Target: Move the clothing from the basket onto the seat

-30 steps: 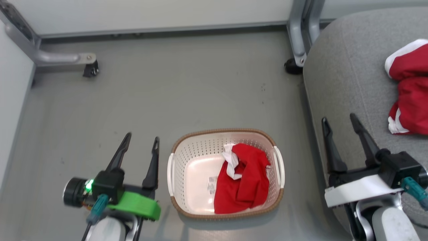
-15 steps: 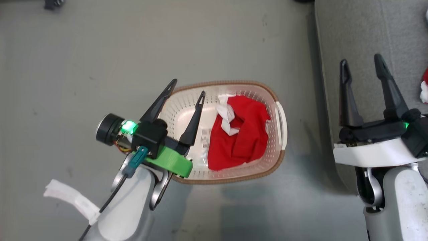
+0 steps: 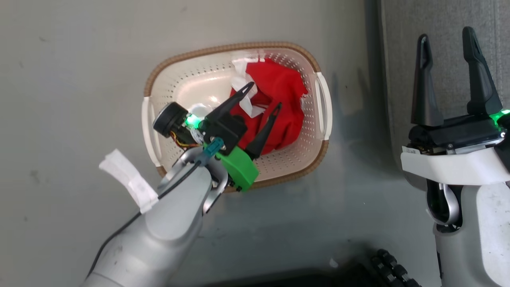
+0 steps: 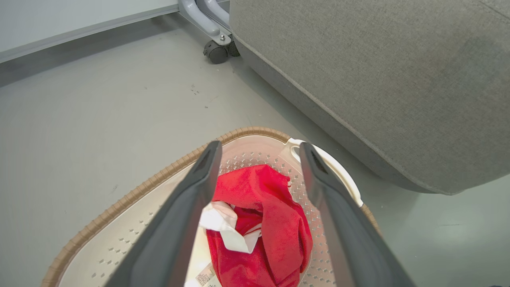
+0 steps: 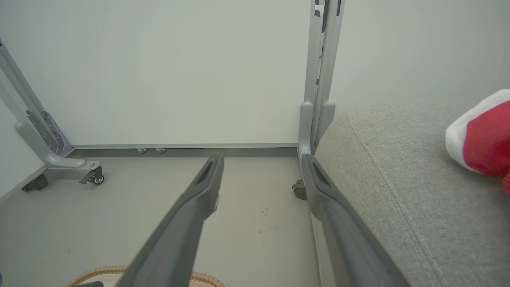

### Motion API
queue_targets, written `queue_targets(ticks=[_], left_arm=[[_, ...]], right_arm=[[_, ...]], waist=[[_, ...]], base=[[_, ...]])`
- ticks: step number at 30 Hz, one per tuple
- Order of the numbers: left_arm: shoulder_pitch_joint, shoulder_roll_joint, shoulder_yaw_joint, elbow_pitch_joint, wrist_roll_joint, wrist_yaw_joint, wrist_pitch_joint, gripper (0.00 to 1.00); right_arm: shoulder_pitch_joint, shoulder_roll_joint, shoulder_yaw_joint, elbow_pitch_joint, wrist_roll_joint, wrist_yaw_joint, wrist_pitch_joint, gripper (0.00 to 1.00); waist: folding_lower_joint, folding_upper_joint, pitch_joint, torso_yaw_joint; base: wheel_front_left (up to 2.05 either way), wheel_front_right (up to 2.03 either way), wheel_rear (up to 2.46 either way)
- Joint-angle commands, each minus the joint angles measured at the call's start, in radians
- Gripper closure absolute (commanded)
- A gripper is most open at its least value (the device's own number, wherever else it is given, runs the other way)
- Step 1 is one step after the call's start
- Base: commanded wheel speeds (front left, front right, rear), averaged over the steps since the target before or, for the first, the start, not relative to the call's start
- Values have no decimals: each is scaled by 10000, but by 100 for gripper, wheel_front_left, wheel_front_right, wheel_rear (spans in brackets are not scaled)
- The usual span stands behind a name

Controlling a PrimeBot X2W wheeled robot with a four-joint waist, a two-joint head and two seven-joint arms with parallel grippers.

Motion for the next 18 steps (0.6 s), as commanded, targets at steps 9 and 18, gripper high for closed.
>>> queue_targets(ticks=[9,18], left_arm=[[-1905,189,138,2693,-569,-5,411,0],[-3135,349,457,4805,-954,16,644,0]], right_arm=[[-464,-16,319,-131,252,-3,-289,0],[-610,-18,705,-247,464,-5,-372,0]], waist=[[-2,0,1719,-1024],[-2,0,2413,-1463]], base=[[0,0,0],[0,0,0]])
